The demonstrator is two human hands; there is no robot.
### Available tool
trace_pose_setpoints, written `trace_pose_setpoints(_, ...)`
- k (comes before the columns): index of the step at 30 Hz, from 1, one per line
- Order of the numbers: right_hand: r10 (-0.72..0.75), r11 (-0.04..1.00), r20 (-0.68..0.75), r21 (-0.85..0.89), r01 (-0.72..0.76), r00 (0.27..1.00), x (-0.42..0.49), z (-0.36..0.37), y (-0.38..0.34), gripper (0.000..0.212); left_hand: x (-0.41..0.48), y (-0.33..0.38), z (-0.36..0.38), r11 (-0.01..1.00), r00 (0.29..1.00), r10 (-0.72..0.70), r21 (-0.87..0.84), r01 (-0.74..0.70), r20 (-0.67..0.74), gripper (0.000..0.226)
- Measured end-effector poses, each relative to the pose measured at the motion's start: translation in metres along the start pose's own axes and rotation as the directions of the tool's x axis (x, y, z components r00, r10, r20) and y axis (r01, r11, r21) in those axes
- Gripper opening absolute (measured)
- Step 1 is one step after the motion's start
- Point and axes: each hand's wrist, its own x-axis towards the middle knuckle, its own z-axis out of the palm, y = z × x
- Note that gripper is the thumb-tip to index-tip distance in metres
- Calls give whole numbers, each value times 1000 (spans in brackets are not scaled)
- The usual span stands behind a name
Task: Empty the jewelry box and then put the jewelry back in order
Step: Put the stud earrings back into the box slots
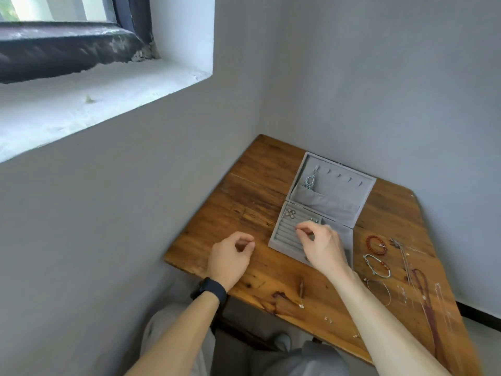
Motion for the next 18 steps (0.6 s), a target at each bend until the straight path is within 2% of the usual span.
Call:
trace_pose_setpoints(4, 5, 988, 15, -152, -3, 1000, 32, 10, -4, 17, 2, -4, 0, 1000, 1000, 1, -31, -1, 6, 12)
trace_pose_setpoints(8, 83, 949, 85, -310, -53, 993, 48, 16, -8, 19, 2, -6, 1, 1000, 1000, 26, -5, -26, 0, 15)
trace_pose_setpoints(18, 94, 966, 78, -250, -72, 992, 58, 21, -25, 16, 2, -8, 5, 1000, 999, 32, 1, -32, 22, 16)
